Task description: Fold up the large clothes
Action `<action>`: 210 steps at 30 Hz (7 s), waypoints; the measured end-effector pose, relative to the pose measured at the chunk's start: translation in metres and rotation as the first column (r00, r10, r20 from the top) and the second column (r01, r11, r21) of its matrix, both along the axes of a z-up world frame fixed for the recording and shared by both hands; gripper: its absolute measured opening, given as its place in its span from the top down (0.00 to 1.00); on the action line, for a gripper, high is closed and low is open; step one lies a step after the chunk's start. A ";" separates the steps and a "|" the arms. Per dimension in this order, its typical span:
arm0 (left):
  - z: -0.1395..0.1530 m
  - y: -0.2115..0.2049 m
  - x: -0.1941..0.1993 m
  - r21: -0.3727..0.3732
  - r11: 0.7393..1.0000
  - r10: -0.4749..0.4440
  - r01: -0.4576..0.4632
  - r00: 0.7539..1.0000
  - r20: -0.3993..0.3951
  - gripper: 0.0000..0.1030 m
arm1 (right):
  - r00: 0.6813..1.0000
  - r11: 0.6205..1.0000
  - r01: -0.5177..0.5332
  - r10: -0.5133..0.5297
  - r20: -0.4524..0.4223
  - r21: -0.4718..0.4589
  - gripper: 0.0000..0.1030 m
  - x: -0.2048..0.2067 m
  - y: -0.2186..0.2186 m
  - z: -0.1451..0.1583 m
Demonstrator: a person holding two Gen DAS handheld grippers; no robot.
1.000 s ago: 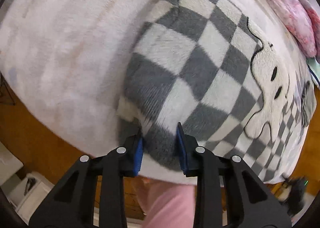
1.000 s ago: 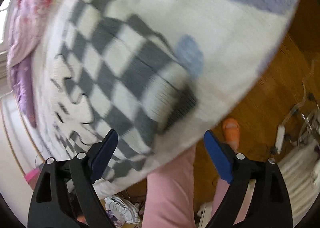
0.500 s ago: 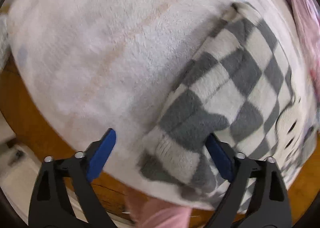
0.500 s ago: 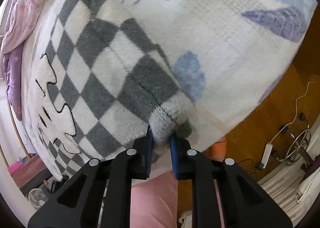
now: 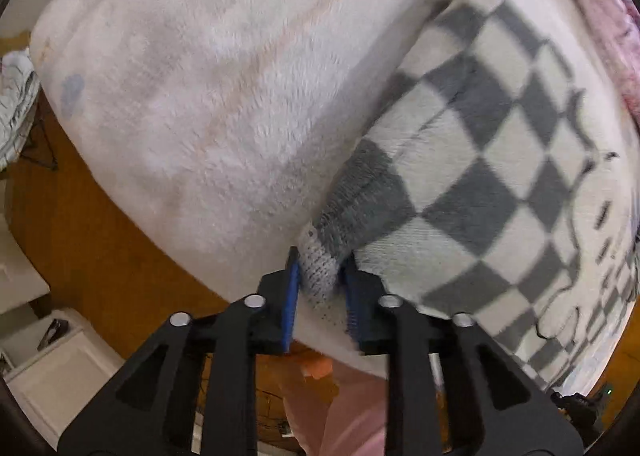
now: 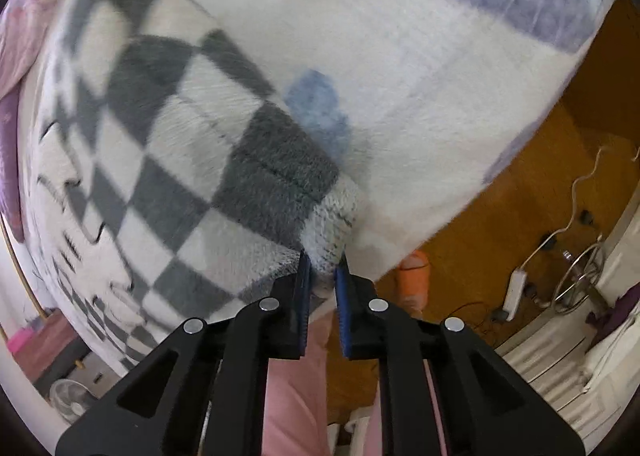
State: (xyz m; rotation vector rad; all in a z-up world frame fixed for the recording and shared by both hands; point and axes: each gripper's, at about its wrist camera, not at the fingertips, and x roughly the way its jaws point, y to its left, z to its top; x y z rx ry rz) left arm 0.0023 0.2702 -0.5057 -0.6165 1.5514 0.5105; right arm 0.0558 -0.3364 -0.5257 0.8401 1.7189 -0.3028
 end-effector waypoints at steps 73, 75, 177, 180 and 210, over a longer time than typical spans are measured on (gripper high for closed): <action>-0.013 0.037 0.252 0.096 0.967 -0.243 0.237 0.969 0.053 0.74 | 0.979 0.977 -0.193 0.198 0.046 -0.089 0.58 0.250 0.014 0.007; -0.005 0.038 0.247 0.099 0.964 -0.253 0.247 0.966 0.050 0.75 | 0.981 0.982 -0.174 0.179 0.076 -0.069 0.63 0.243 0.009 0.013; -0.015 -0.032 0.402 0.561 0.738 -0.617 0.374 0.710 0.339 0.97 | 0.677 0.671 -0.148 0.604 0.420 -0.726 0.94 0.346 -0.009 0.064; 0.003 -0.029 0.392 0.480 0.814 -0.535 0.326 0.743 0.402 0.97 | 0.697 0.840 -0.089 0.437 0.568 -0.536 0.94 0.325 -0.021 0.078; -0.033 -0.071 0.310 0.464 0.717 -0.689 0.521 0.631 0.356 0.98 | 0.354 0.642 -0.457 0.766 0.537 -0.615 1.00 0.271 0.124 0.038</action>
